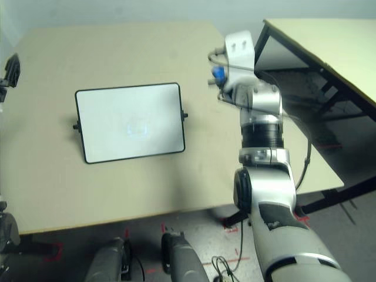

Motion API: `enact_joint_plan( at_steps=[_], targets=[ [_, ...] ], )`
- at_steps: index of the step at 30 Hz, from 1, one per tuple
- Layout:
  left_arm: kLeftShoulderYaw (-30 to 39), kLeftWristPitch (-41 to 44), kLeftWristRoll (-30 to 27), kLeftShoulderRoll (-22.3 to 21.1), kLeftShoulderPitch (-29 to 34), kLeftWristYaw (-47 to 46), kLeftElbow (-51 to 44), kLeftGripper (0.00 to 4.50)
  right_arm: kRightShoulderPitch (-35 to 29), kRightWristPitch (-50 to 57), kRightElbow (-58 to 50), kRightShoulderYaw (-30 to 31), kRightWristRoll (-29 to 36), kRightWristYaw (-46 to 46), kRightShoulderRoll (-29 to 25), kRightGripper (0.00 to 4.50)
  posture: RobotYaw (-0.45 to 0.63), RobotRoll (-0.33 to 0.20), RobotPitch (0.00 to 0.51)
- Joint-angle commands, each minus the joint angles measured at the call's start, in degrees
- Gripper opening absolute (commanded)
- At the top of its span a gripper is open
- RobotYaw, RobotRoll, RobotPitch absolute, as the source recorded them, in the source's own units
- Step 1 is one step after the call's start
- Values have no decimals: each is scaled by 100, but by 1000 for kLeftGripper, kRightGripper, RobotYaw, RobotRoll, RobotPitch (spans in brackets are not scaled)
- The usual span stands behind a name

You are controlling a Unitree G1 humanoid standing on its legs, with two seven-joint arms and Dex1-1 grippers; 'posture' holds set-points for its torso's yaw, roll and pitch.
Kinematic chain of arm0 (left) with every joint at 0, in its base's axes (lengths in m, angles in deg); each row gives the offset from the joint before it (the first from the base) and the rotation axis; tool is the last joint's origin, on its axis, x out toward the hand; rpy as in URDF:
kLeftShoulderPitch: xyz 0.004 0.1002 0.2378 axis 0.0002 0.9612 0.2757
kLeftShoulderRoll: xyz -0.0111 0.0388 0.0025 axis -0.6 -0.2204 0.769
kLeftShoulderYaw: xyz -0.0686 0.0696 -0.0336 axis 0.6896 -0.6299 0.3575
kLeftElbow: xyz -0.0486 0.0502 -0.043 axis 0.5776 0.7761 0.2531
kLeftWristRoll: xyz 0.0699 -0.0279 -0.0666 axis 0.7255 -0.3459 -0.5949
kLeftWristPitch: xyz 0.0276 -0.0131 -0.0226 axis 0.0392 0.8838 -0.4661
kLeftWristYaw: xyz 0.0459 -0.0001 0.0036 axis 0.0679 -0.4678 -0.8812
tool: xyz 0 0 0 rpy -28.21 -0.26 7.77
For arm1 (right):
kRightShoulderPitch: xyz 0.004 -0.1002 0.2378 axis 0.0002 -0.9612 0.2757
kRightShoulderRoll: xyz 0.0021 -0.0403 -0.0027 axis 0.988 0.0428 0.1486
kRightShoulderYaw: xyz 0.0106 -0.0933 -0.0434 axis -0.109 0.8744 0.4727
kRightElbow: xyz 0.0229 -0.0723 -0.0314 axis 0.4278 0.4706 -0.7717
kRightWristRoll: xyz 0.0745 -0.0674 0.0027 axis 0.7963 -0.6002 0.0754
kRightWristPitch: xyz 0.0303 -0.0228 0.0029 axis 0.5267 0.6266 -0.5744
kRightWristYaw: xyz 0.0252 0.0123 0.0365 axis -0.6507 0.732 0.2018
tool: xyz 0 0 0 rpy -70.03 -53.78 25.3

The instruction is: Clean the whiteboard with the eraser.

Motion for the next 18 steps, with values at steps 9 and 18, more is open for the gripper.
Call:
enact_joint_plan(
  at_steps=[9,18],
  targets=[
    [-299,-80,42,127,165,24,194,4500,-97,-73,-167,27,125,76,63,1072,-12,0,103],
    [-385,-54,23,90,121,9,197,4500,-226,-1376,-239,-281,332,427,-211,4067,-22,0,94]
  ],
)
